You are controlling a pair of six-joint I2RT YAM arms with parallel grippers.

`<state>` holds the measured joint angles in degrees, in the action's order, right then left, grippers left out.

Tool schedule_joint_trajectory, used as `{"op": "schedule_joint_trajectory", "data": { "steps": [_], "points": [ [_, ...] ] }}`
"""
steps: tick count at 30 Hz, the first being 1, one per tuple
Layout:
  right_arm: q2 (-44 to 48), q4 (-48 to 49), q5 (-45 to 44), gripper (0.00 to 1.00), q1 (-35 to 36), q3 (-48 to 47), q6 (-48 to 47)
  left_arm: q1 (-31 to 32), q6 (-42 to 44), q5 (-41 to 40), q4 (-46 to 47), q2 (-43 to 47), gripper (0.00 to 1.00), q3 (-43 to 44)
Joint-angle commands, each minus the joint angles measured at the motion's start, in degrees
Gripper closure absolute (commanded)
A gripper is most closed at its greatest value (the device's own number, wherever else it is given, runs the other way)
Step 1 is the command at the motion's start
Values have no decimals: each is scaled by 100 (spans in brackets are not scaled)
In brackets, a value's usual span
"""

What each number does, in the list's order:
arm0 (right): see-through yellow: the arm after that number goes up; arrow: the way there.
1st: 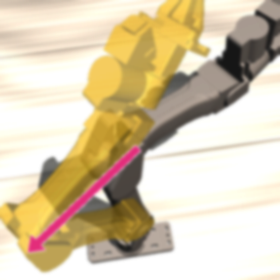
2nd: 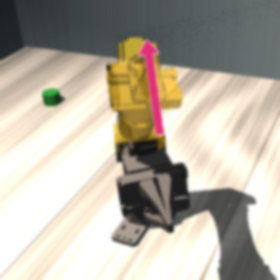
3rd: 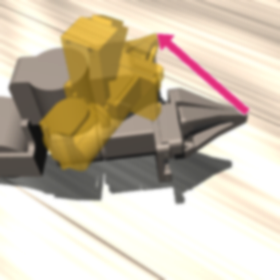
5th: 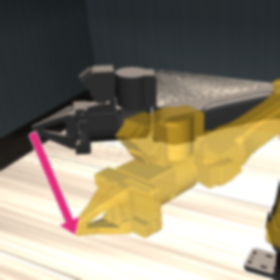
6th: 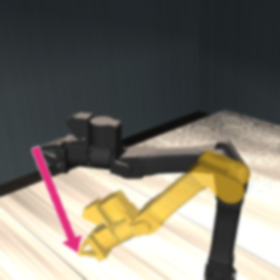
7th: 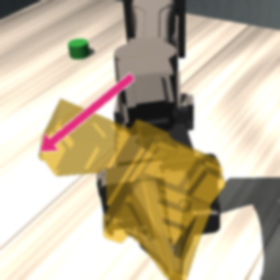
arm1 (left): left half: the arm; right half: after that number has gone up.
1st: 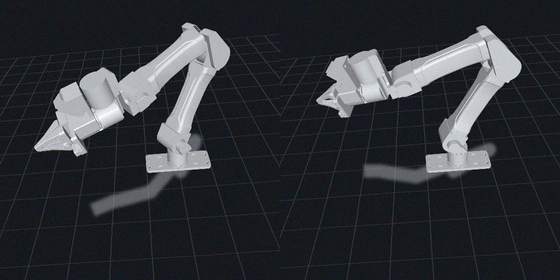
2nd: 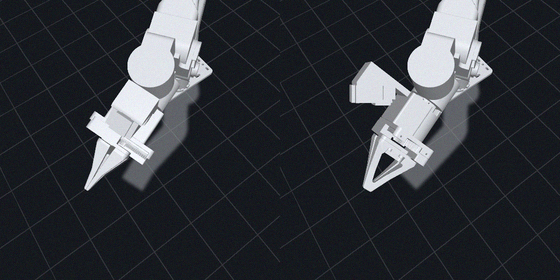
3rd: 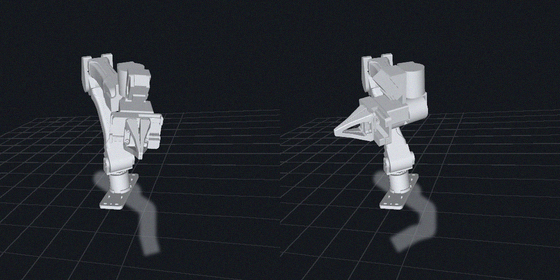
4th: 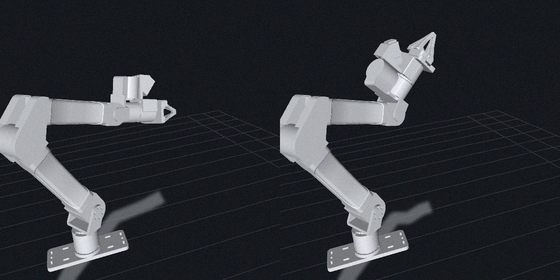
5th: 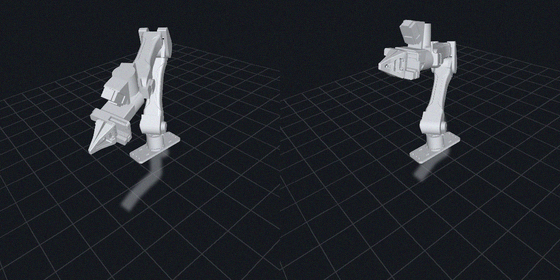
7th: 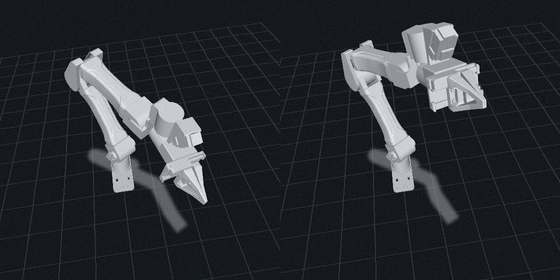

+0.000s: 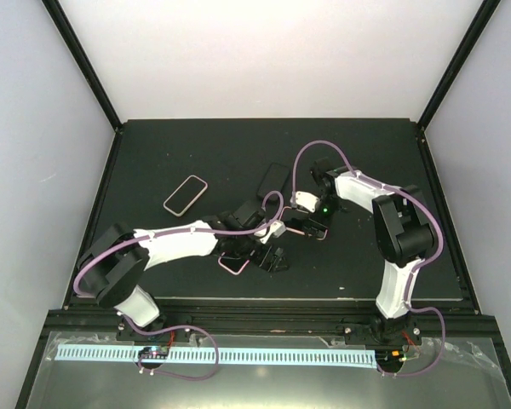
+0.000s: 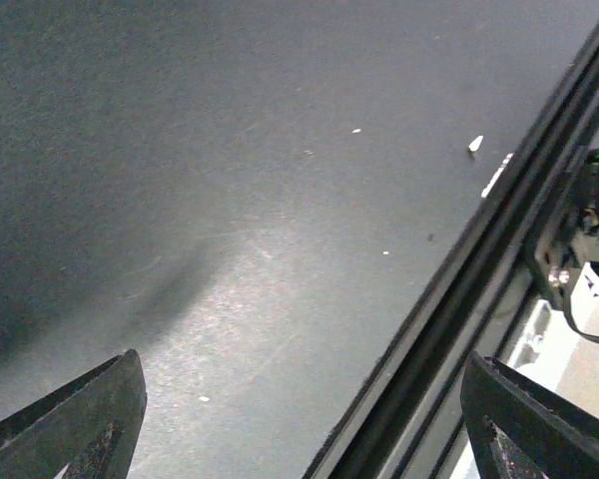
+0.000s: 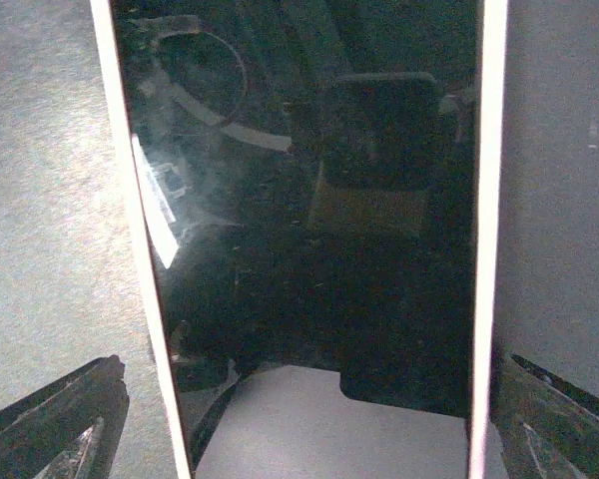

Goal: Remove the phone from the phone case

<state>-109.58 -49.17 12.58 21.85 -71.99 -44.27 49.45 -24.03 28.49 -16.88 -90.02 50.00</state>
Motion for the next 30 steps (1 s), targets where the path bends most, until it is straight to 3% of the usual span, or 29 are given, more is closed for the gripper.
{"op": "schedule_joint_trajectory", "data": {
  "steps": [1,6,14,19,24,27,30],
  "points": [
    [138,538,-509,2,80,237,625,-32,-119,-325,-42,-334,12,-83],
    [161,572,-777,14,114,342,787,-70,-468,-819,271,-385,11,-392],
    [492,586,-762,9,431,867,536,-663,-955,-1644,105,-448,8,-628],
    [582,794,-821,32,505,908,1041,-1060,-1025,-1961,223,-137,8,-684],
    [1431,766,-269,41,506,1087,1236,-1184,-1133,-2253,256,308,8,-578],
    [2052,604,46,43,505,1070,1342,-1182,-1217,-1858,632,744,8,-649],
    [2473,423,422,43,505,932,1594,-1050,-1074,-1091,1631,1308,7,-904]
  ]
}}
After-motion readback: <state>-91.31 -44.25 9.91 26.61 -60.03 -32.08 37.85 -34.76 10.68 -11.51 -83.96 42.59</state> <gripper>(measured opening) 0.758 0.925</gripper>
